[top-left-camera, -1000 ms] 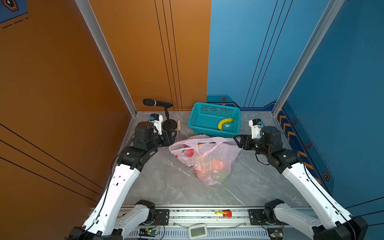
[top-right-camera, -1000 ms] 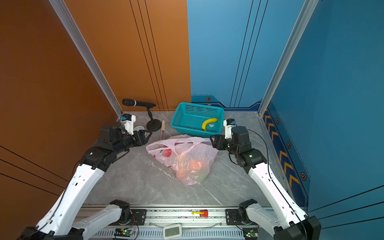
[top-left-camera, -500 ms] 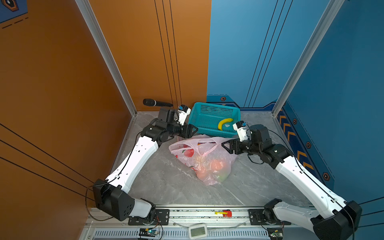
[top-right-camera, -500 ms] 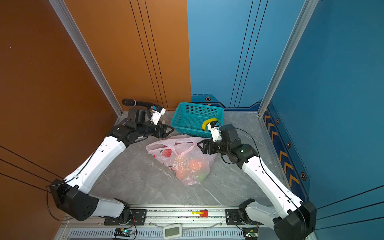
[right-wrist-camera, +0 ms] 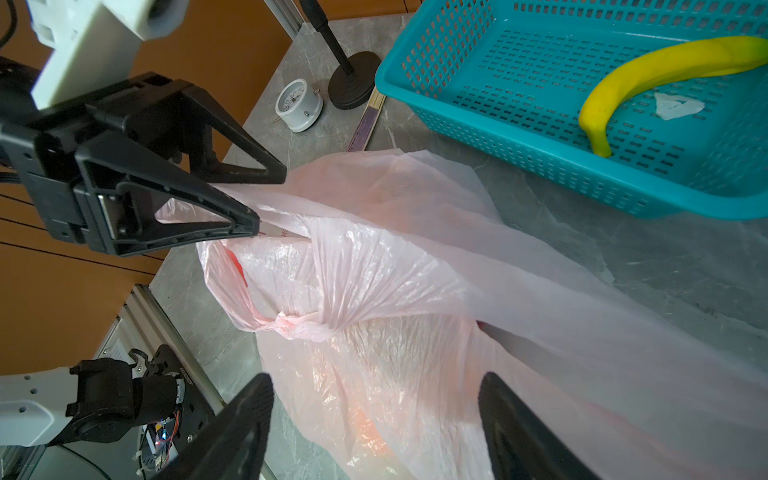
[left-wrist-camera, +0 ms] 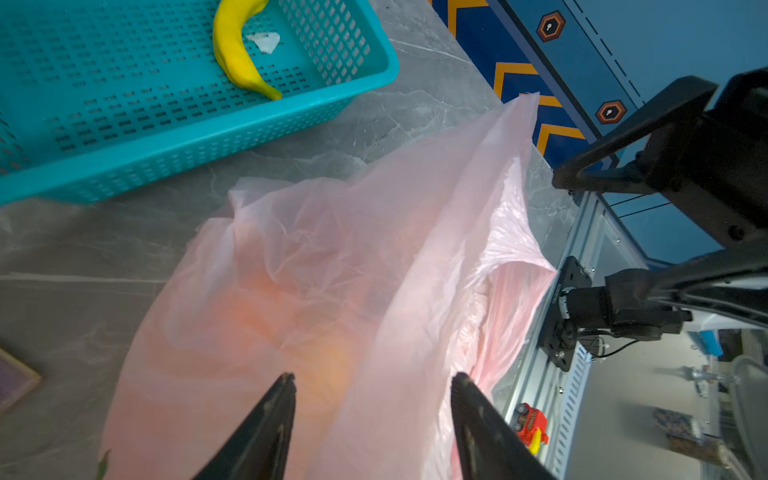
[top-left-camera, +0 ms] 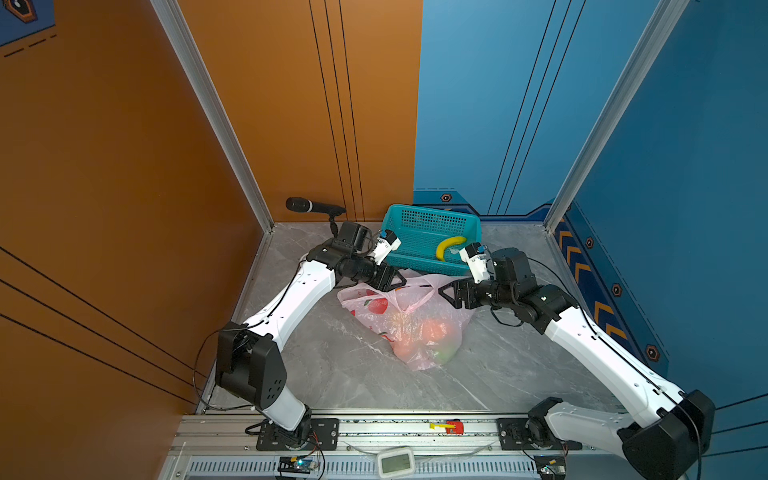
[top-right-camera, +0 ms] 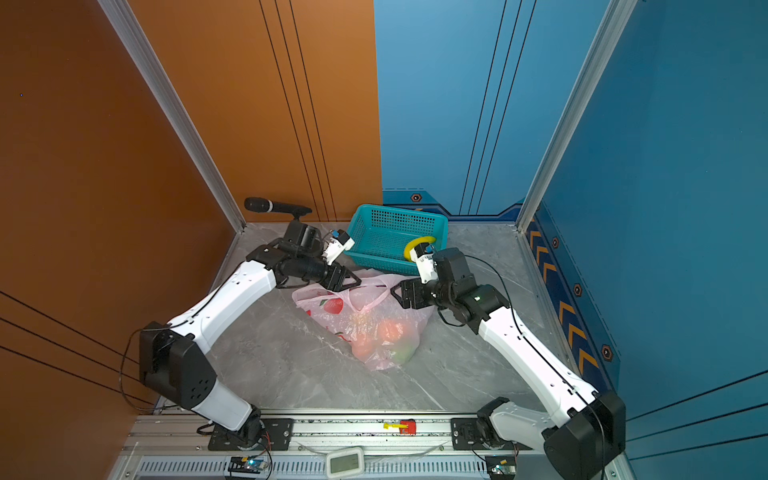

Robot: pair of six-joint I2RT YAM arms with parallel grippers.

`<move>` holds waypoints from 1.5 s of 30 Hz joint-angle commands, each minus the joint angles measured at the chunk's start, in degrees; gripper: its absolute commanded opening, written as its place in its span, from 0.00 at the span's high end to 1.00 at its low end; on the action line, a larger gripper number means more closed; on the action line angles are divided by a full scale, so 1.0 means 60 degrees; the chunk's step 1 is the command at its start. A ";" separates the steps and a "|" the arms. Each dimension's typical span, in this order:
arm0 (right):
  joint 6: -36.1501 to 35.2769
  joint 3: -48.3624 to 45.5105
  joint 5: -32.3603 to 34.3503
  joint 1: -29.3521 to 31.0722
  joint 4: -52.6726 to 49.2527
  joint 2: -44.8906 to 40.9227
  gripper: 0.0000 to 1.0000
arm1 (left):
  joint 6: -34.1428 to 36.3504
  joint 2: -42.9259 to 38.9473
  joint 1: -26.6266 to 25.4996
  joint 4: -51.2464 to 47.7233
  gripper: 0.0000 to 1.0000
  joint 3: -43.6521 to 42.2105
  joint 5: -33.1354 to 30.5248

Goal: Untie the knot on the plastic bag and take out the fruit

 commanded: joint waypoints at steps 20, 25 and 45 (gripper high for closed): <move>-0.1022 0.0600 0.0200 0.0633 0.0589 0.2626 0.02 | -0.1663 0.0464 -0.0264 0.1772 1.00 0.0729 -0.2714; -0.1068 0.0231 -0.0093 0.0802 0.0129 0.2597 0.07 | -0.2070 0.0694 0.0024 0.2139 1.00 0.0850 -0.3100; 0.0645 -0.3564 0.0115 0.2498 0.0018 -0.0962 0.21 | -0.3394 0.1155 0.0351 0.2268 1.00 0.0960 -0.4228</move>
